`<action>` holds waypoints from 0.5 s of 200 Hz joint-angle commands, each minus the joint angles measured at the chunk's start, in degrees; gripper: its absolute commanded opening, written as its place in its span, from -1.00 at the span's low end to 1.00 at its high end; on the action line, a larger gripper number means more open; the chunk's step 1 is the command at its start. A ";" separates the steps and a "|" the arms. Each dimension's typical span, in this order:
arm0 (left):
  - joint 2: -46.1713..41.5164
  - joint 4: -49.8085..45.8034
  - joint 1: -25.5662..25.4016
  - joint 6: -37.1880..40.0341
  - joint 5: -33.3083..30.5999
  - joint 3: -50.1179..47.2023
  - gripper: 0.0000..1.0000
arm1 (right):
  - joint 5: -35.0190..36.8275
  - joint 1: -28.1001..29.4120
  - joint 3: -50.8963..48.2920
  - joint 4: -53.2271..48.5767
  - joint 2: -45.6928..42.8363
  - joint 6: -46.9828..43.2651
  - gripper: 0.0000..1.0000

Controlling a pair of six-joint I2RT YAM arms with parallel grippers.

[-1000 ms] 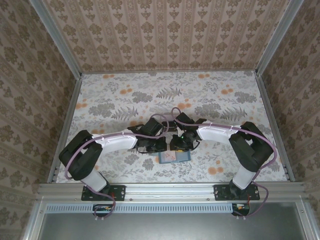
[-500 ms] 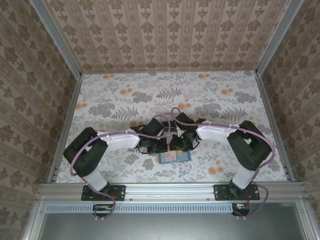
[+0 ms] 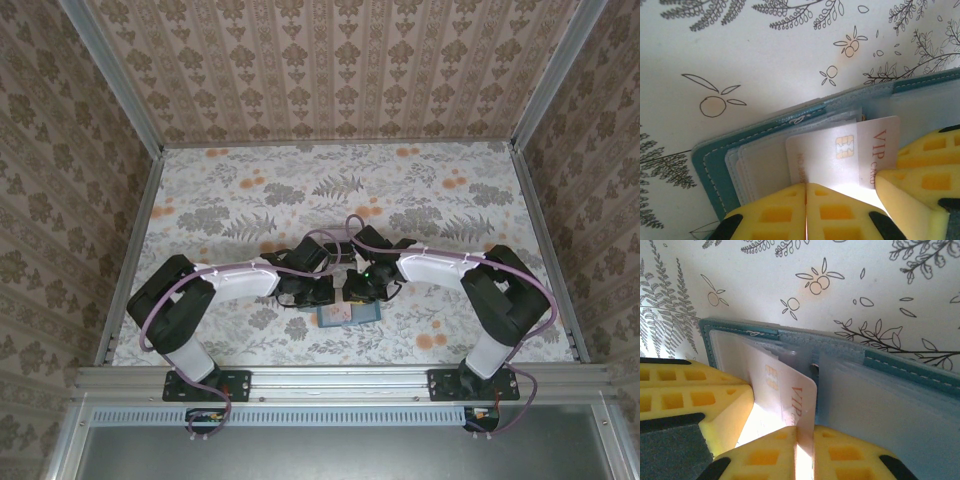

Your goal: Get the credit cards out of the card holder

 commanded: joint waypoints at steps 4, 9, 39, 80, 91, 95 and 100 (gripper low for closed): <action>1.06 -3.04 -0.33 0.83 -1.08 -0.52 -0.82 | -3.18 -0.04 -0.56 2.41 -1.32 0.54 -0.77; 0.96 -3.09 -0.38 0.79 -1.12 -0.51 -0.82 | -3.09 -0.05 -0.71 2.37 -1.46 0.52 -0.79; -0.06 -3.49 -0.32 0.62 -1.51 -0.98 -0.82 | -2.19 -0.68 -1.35 1.81 -2.55 0.05 -0.89; -1.40 -3.89 -0.17 0.69 -1.96 -1.66 -0.81 | -1.10 -1.78 -1.97 -0.31 -4.32 -1.23 -1.00; -1.51 -3.98 -0.11 0.67 -2.04 -1.78 -0.80 | -0.94 -2.06 -2.23 -0.70 -4.85 -1.57 -1.00; -1.59 -3.98 -0.10 0.68 -2.05 -1.78 -0.80 | -0.75 -2.15 -2.15 -1.04 -4.98 -1.72 -1.00; -1.60 -3.97 -0.10 0.68 -2.05 -1.82 -0.80 | -0.36 -2.24 -1.99 -1.58 -5.19 -1.91 -1.00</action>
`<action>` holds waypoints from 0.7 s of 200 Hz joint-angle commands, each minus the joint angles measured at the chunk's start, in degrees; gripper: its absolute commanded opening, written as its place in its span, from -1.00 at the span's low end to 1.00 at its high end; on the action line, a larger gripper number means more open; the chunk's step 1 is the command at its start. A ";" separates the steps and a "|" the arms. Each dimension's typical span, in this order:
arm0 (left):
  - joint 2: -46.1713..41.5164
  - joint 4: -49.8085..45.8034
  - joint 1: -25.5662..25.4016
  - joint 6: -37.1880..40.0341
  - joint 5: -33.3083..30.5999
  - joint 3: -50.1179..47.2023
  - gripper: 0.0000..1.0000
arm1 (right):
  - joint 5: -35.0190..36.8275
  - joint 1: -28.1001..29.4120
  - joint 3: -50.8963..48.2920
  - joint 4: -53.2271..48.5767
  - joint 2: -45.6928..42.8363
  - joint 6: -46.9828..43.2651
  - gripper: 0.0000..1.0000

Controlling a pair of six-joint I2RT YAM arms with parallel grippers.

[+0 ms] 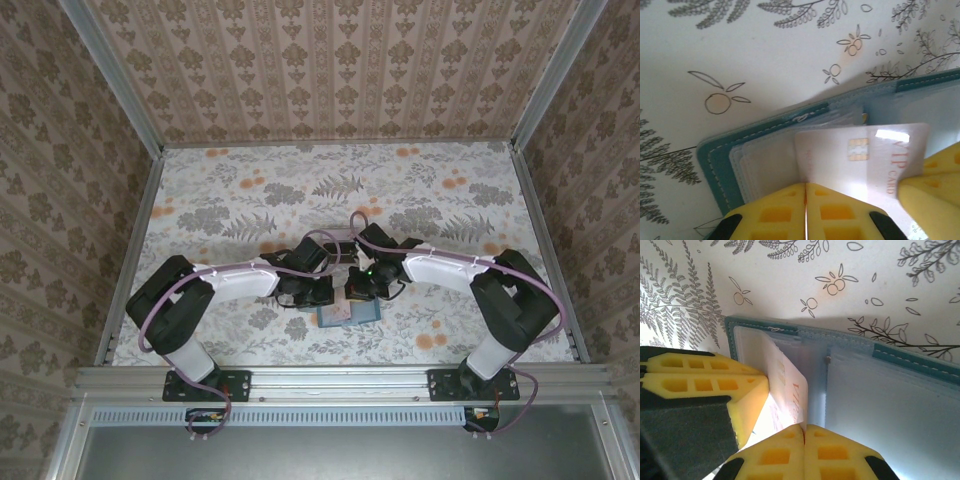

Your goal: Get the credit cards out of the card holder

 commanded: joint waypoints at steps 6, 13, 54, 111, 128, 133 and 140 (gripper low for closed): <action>-1.12 -3.48 -0.06 0.68 -1.59 -1.59 -0.80 | 1.32 -0.80 -0.61 -2.76 -2.19 -1.71 -1.00; -1.12 -3.48 -0.04 0.69 -1.59 -1.66 -0.80 | 2.18 -0.83 -0.30 -3.82 -2.44 -2.15 -1.00; -1.03 -3.30 0.10 0.78 -1.41 -1.77 -0.80 | 7.58 -0.83 1.60 -11.11 -3.60 -5.04 -1.00; -1.02 -3.57 0.18 0.92 -1.24 -1.50 -0.80 | 11.46 -0.80 3.40 -15.30 -4.52 -6.80 -1.00; -1.02 -3.51 0.19 0.88 -1.32 -1.64 -0.80 | 11.39 -0.74 3.70 -15.15 -4.70 -6.78 -1.00; -1.03 -3.47 0.18 0.87 -1.24 -1.60 -0.80 | 11.31 -0.66 3.79 -15.14 -4.73 -6.68 -1.00; -0.99 -3.34 0.14 0.79 -1.26 -1.72 -0.80 | 11.11 -0.41 3.84 -14.94 -4.65 -6.54 -1.00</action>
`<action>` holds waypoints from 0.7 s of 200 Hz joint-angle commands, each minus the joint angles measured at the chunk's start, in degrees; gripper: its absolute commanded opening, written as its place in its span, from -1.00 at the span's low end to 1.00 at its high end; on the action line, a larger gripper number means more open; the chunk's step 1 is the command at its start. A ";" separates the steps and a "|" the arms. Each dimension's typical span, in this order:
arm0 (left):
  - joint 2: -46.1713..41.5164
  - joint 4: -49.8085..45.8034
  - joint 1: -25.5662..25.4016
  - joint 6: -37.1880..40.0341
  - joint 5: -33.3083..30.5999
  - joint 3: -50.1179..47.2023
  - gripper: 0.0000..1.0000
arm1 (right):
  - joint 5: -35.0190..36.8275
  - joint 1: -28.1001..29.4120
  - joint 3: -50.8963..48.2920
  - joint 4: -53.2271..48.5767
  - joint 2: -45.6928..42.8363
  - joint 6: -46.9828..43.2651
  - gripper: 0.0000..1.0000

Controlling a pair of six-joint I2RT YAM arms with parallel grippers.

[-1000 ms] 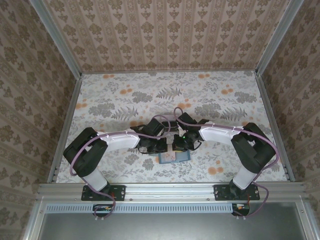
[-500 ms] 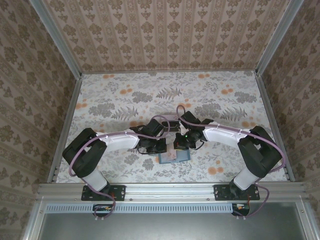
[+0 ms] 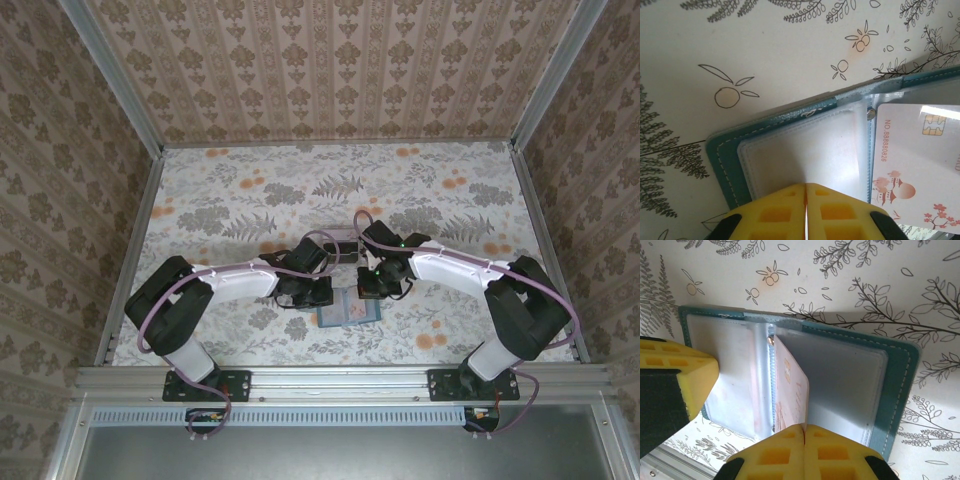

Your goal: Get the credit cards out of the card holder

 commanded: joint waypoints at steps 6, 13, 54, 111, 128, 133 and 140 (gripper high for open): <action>-0.66 -3.00 0.08 0.80 -1.04 -1.46 -0.80 | 2.46 0.24 1.42 -3.09 -1.18 -0.71 -1.00; -0.66 -2.92 0.06 0.78 -1.04 -1.50 -0.80 | 1.98 0.43 1.34 -2.45 -0.89 -0.49 -1.00; -0.52 -2.84 0.04 0.65 -0.95 -1.35 -0.80 | -2.21 1.93 0.71 1.75 0.65 2.25 -0.85; -1.12 -2.76 0.05 0.56 -1.04 -1.85 -0.80 | -3.07 3.63 0.91 2.48 2.38 3.44 -0.72; -1.27 -2.83 -0.06 0.52 -1.04 -1.92 -0.80 | -2.72 3.74 0.73 2.25 2.10 3.54 -0.75; -1.31 -2.82 -0.09 0.47 -1.04 -1.94 -0.80 | -2.65 3.78 0.71 2.16 1.95 3.52 -0.77; -1.51 -2.87 -0.15 0.43 -1.04 -1.95 -0.80 | -2.43 3.78 0.77 2.13 1.70 3.51 -0.80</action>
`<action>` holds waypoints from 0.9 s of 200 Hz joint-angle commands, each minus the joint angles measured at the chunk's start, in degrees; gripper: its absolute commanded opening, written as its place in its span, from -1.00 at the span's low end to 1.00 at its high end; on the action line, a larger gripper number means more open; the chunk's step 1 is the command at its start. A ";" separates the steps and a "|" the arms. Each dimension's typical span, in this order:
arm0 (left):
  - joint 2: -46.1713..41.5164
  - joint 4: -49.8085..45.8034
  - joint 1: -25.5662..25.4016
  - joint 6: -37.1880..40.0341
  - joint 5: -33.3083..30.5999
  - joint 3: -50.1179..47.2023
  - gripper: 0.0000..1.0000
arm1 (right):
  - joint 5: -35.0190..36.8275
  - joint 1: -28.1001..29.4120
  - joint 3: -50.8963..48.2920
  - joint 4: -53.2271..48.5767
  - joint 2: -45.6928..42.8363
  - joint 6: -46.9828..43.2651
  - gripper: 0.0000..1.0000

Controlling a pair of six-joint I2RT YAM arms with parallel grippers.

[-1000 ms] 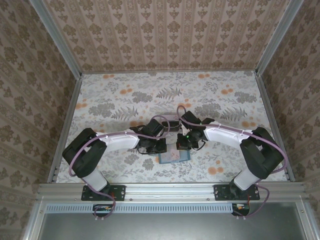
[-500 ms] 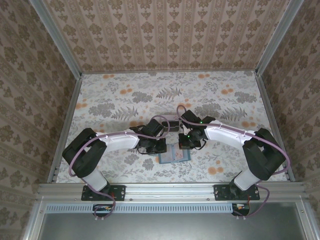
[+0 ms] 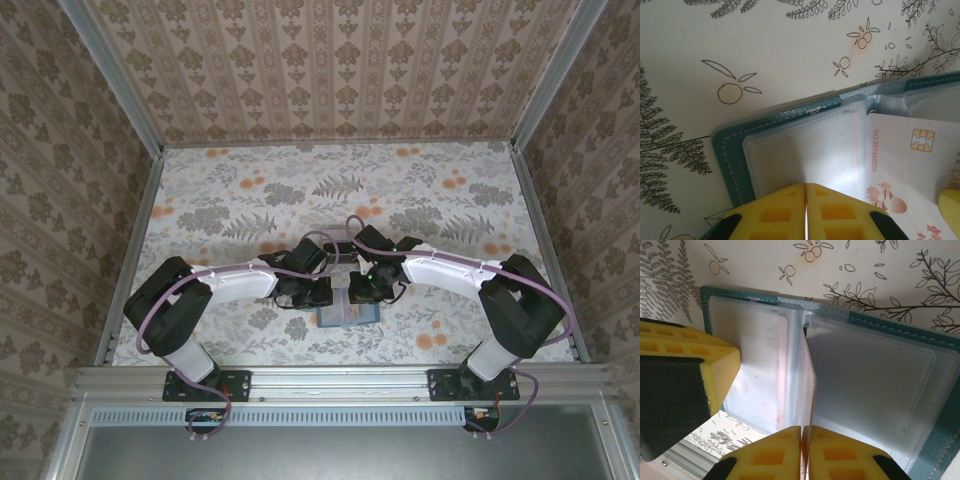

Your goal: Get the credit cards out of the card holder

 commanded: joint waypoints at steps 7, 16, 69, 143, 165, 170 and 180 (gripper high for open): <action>-1.20 -2.88 -0.25 0.43 -1.12 -1.65 -0.80 | 0.00 0.31 0.61 -0.45 -0.12 0.80 -0.81; -1.43 -2.87 -0.25 0.35 -1.20 -1.82 -0.80 | 0.54 0.30 0.68 -0.86 -0.62 0.72 -0.83; -2.58 -3.77 -0.27 1.03 -1.81 -0.53 -0.79 | 3.14 0.00 2.75 -4.25 -3.82 -1.01 -0.86; -1.92 -3.89 0.60 2.45 -1.70 3.66 -0.76 | 7.18 -3.05 10.72 -9.54 -4.15 -11.36 -0.91; -1.58 -3.98 0.16 2.55 -1.48 4.82 -0.76 | 8.72 -4.51 12.97 -10.66 -4.11 -15.35 -0.91; -1.44 -3.73 0.04 2.38 -1.40 4.87 -0.76 | 9.21 -4.78 13.59 -10.86 -4.08 -16.36 -0.91; -1.15 -3.34 -0.08 2.29 -0.98 4.80 -0.76 | 10.44 -5.43 14.95 -11.50 -3.85 -18.58 -0.90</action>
